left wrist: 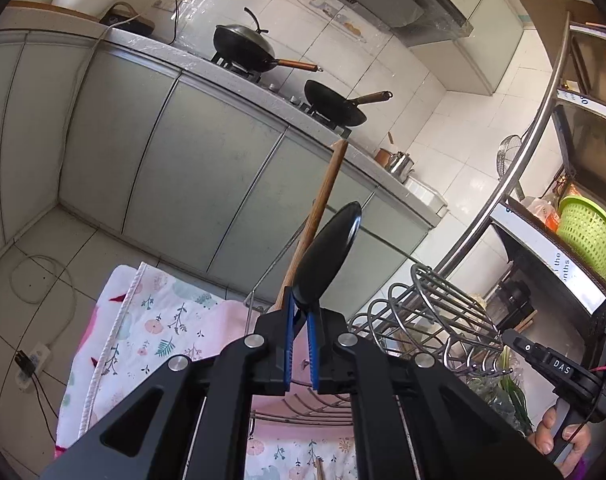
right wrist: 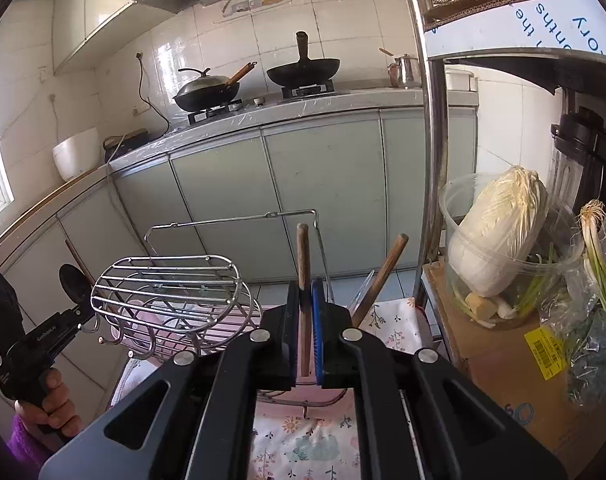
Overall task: Organize utensils
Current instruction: 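Drop the black spoon into the pink cup while the right tool drops its chopstick in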
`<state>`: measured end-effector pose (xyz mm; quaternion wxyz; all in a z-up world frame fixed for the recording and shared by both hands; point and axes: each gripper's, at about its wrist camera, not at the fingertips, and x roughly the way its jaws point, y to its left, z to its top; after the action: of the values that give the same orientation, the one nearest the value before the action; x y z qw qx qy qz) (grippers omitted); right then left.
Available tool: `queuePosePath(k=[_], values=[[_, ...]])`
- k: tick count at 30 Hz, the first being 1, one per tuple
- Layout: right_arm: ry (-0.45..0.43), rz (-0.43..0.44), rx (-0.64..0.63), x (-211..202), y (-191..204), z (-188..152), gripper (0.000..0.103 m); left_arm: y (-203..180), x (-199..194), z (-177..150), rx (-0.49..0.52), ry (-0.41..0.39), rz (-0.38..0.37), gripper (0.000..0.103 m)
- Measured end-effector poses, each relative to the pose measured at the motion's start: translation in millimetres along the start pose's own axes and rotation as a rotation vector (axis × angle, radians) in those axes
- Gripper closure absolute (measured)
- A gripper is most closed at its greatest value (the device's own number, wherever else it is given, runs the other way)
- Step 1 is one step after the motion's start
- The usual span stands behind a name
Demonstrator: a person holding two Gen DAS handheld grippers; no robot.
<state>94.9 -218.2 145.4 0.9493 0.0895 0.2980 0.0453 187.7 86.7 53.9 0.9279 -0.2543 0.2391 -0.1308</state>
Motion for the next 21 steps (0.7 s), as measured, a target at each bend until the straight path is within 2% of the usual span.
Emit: queuePosePath(k=[4,7,9,11,14,21], values=[[0.012,0.005,-0.003,0,1,3,0.096,3,1,2,-0.020,0.021,0.041,0.094],[0.012,0.010,-0.013,-2,2,5,0.095,4,0,4,-0.032,0.037,0.052,0.070],[0.009,0.012,-0.020,-4,3,7,0.090,4,-4,6,-0.039,0.030,0.053,0.063],[-0.002,0.013,-0.022,-8,3,9,0.076,2,-9,8,-0.031,0.020,0.058,0.056],[-0.019,0.010,-0.028,-14,3,13,0.063,-2,-16,10,-0.018,0.011,0.057,0.051],[-0.078,-0.016,-0.058,-40,5,17,0.062,-6,-32,9,-0.010,0.007,0.053,0.051]])
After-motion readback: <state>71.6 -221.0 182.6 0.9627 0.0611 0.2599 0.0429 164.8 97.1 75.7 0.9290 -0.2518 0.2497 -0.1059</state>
